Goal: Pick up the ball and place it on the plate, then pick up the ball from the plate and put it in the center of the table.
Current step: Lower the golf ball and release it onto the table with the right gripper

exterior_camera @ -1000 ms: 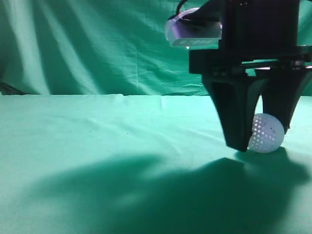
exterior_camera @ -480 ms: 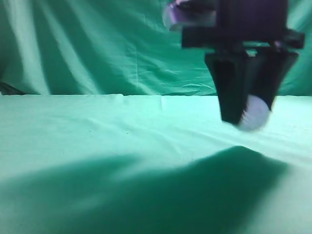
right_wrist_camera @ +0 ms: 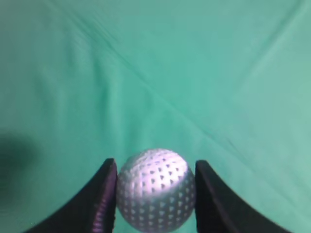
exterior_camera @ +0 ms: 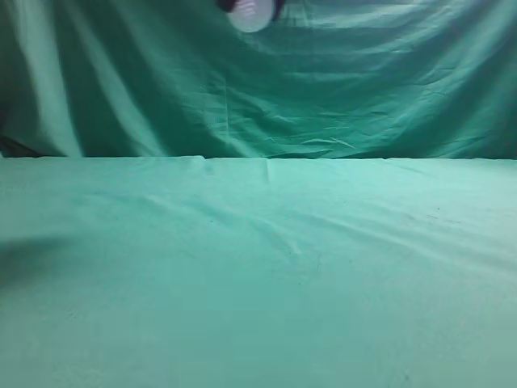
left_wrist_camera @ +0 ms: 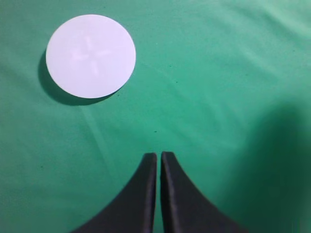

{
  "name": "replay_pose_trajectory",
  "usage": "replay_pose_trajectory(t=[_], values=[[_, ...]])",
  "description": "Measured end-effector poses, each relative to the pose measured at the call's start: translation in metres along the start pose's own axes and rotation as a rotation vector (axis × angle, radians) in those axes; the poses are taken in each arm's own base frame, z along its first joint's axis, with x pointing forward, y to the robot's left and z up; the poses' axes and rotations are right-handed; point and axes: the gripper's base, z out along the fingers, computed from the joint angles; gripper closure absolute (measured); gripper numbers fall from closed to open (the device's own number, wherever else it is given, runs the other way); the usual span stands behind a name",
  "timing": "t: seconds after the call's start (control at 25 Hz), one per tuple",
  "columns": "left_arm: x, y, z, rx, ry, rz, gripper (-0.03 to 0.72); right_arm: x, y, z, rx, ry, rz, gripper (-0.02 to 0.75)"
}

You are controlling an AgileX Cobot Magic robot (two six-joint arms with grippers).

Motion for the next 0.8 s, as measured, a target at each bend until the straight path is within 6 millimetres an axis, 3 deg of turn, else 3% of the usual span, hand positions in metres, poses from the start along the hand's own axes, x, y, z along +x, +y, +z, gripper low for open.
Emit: replay_pose_trajectory(t=[0.08, 0.24, 0.48, 0.6, 0.8], values=[[0.000, -0.001, 0.000, 0.009, -0.004, -0.006, 0.688, -0.016, 0.004, 0.013, -0.057, -0.014, -0.005, 0.407], [-0.002, -0.001, 0.000, 0.009, -0.018, -0.007, 0.688, -0.033, 0.010, 0.063, -0.111, 0.026, -0.058, 0.407], [-0.002, -0.001, 0.000, 0.014, -0.023, -0.012, 0.688, -0.033, 0.026, 0.135, -0.133, 0.095, -0.121, 0.407], [-0.002, -0.001, 0.000, 0.014, -0.025, -0.012, 0.688, -0.032, 0.027, 0.156, -0.131, 0.087, -0.149, 0.407], [-0.002, -0.001, 0.000, 0.015, -0.025, -0.012, 0.688, -0.033, 0.026, 0.168, -0.124, 0.054, -0.194, 0.407]])
